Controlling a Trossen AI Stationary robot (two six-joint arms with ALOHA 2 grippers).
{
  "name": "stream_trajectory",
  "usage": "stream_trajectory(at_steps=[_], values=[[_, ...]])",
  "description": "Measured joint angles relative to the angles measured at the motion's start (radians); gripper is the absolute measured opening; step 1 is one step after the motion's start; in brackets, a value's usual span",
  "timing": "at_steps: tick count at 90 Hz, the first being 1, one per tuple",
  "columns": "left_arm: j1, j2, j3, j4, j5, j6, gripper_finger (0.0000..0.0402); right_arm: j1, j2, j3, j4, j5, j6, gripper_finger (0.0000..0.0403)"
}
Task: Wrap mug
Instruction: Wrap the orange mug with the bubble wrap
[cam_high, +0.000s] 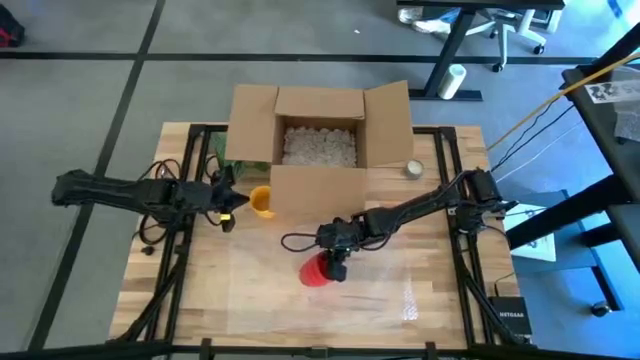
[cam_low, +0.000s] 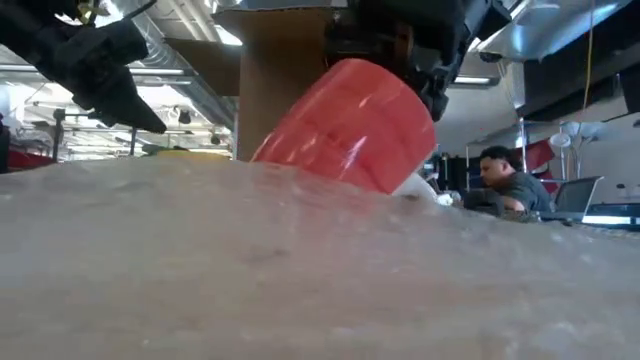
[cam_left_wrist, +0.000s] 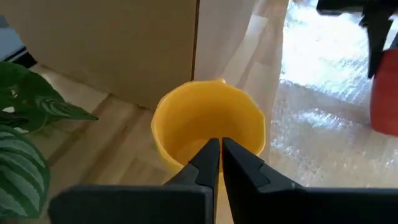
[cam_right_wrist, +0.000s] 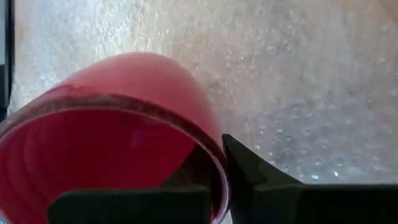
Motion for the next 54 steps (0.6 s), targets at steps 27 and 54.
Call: stream_trajectory(at_steps=[27, 54], values=[[0.000, 0.000, 0.000, 0.001, 0.002, -0.004, 0.0000, 0.001, -0.013, -0.002, -0.080, -0.010, 0.000, 0.0000], [0.000, 0.000, 0.000, 0.004, 0.002, -0.010, 0.0000, 0.000, -0.107, -0.011, -0.223, 0.069, -0.004, 0.0000]])
